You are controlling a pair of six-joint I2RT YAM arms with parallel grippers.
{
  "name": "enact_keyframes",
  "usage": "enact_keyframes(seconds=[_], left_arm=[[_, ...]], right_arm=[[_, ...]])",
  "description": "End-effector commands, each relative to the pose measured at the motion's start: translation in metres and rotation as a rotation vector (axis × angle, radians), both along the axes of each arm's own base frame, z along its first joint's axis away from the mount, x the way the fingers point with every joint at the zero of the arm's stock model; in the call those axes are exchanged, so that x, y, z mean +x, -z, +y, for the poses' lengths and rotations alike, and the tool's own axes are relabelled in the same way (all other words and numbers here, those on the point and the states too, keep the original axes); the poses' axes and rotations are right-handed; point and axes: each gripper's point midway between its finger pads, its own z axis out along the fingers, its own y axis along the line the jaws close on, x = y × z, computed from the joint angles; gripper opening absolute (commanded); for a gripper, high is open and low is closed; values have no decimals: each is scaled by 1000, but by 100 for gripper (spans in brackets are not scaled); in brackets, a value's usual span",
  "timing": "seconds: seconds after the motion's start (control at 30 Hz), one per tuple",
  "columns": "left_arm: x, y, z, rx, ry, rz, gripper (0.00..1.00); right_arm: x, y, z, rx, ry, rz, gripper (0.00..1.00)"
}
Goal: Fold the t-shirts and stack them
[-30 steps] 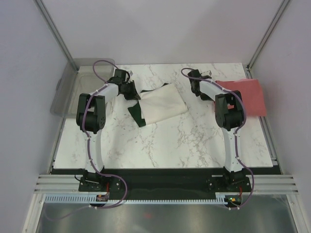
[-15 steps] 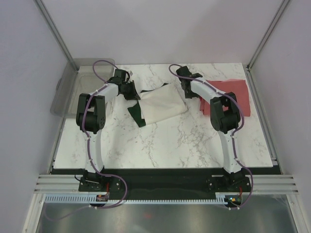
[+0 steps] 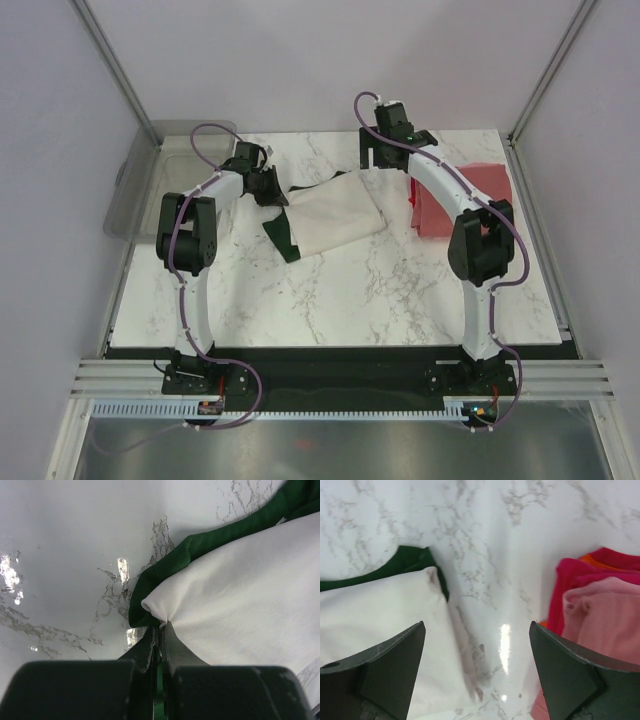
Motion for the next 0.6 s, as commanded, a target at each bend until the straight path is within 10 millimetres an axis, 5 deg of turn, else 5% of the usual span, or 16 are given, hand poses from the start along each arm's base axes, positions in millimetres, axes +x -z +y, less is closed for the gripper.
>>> enact_keyframes(seconds=[0.0, 0.2, 0.27, 0.33, 0.43, 0.57], left_arm=[[13, -22, 9, 34, 4, -57, 2], [24, -25, 9, 39, -12, -72, 2], [31, -26, 8, 30, -23, -76, 9], [32, -27, 6, 17, -34, -72, 33], [34, -29, 5, 8, -44, -73, 56], [31, -26, 10, 29, -65, -62, 69]], right_arm=[[8, 4, 35, 142, -160, 0, 93], [12, 23, 62, 396, -297, 36, 91], [11, 34, 67, 437, -319, 62, 91], [12, 48, 66, 446, -316, 84, 92], [13, 67, 66, 483, -317, 121, 93], [13, 90, 64, 509, -303, 157, 94]])
